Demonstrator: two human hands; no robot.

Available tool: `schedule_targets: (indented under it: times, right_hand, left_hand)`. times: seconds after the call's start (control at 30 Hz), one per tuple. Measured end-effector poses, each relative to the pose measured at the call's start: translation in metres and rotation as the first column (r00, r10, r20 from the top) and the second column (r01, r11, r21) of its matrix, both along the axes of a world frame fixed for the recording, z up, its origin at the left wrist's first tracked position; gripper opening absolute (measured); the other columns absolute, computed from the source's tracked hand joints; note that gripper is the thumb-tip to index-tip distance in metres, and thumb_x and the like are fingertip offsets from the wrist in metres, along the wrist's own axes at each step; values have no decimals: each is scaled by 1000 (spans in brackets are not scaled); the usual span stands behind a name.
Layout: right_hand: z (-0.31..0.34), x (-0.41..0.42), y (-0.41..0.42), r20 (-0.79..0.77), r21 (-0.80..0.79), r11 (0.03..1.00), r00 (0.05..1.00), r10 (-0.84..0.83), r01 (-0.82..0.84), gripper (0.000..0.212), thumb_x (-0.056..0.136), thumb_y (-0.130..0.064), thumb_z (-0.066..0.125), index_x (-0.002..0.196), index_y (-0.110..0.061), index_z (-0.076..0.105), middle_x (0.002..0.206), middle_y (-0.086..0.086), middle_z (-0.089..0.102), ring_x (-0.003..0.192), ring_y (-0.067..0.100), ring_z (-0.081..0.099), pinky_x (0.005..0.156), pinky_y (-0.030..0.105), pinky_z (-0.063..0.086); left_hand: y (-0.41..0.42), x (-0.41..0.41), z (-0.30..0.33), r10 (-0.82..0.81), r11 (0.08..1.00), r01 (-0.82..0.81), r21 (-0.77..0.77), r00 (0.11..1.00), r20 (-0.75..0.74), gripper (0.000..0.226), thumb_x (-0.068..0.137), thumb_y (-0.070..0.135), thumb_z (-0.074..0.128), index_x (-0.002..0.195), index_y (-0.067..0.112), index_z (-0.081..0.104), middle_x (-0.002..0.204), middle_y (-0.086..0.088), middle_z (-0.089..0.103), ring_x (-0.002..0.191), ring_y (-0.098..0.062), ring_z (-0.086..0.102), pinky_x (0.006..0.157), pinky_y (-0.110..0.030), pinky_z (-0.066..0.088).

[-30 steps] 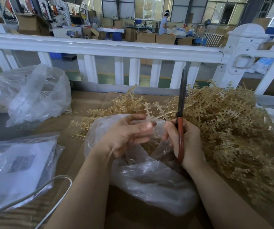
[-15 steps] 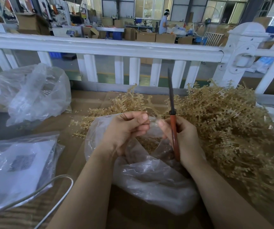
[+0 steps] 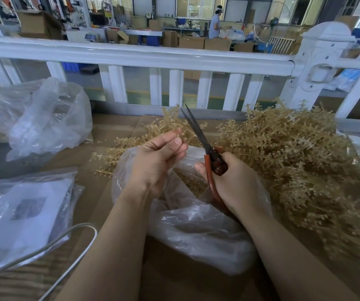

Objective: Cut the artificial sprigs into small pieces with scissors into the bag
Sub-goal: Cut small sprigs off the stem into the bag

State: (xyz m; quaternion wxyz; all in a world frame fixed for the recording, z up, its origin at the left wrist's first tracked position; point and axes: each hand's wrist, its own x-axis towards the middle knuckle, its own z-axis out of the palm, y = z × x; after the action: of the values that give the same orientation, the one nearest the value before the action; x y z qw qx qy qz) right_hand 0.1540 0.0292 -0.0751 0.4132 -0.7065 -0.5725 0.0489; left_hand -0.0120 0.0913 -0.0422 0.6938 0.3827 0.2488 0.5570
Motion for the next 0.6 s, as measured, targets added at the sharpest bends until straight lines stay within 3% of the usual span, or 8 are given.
schedule_targets:
  times: [0.1,0.2,0.33,0.4,0.6]
  right_hand:
    - [2,1,-4,22,-21,1000,1000,-20,20,73,61,-106,30,86,-42,55,74,-21,65,68,-3,61,58,25,49]
    - [7,2,-9,62,-51,999,998,-13,16,68,64,-103,34,89,-42,50,75,-20,64,71,-2,60,59,29,50]
    - [13,-3,-15,212,-40,999,977,30,-22,56,75,-90,46,92,-37,47,73,-21,54,64,-7,49,50,11,30]
    - [14,-4,-16,234,-49,998,972,36,-26,55,77,-87,48,95,-35,48,78,-23,54,63,-8,45,49,11,25]
    - [14,-1,-15,273,-63,998,962,20,-3,59,77,-91,42,96,-35,46,86,-20,57,67,4,49,52,16,32]
  left_hand:
    - [0,-1,-1,-5,1000,5,16,1000,2,24,71,3,69,95,4,70,106,-1,76,77,-13,72,70,-23,59]
    - [0,-2,-2,-16,999,15,39,1000,1,16,71,3,70,84,10,76,97,-3,76,76,-13,72,72,-24,60]
    - [-1,-2,-2,-22,993,25,115,999,-24,16,73,6,67,82,16,76,79,-1,74,74,-11,70,75,-22,58]
    - [-2,-2,-2,-26,987,32,160,999,-36,17,75,7,65,79,18,78,76,1,73,73,-9,68,77,-21,58]
    - [-2,1,-2,-2,973,14,231,999,-50,24,78,1,63,101,6,66,81,-7,67,78,-14,66,80,-24,57]
